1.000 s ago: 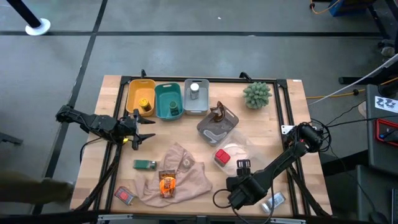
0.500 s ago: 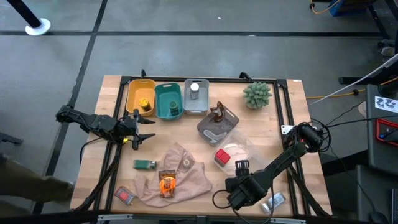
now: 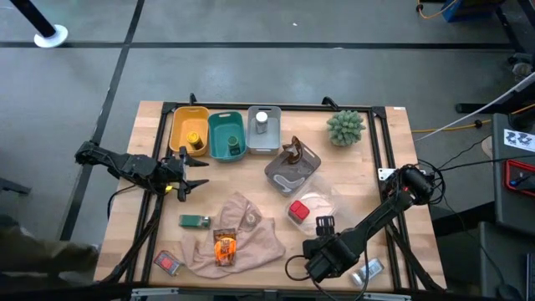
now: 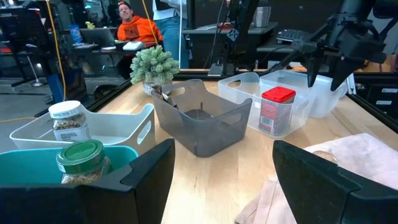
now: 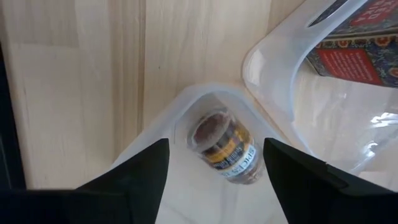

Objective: Sort spices by type
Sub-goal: Put the brown seasoning bottle into the right transparent bin

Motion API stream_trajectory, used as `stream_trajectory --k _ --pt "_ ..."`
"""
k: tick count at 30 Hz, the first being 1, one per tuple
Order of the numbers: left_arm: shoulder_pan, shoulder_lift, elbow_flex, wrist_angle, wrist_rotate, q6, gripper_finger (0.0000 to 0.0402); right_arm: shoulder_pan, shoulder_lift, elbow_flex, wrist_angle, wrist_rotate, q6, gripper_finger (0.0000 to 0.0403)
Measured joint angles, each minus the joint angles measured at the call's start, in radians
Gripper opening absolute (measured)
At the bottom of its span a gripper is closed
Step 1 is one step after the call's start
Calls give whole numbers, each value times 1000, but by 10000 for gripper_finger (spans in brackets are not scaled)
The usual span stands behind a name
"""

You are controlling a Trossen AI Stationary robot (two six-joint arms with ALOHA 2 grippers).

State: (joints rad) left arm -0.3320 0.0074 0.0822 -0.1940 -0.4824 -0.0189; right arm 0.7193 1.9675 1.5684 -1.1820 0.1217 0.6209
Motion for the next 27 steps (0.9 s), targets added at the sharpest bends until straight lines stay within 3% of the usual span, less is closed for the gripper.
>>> stream_trajectory --k 6,13,21,27 --pt "0 0 0 0 0 0 255 -13 0 34 -27 -23 0 265" --pt "0 0 0 0 0 0 255 -78 -1 201 -127 -34 -32 266" --pt "0 0 0 0 0 0 255 -175 -2 288 -25 117 -287 266" --pt "0 0 0 0 0 0 255 -296 16 255 164 47 -476 266"
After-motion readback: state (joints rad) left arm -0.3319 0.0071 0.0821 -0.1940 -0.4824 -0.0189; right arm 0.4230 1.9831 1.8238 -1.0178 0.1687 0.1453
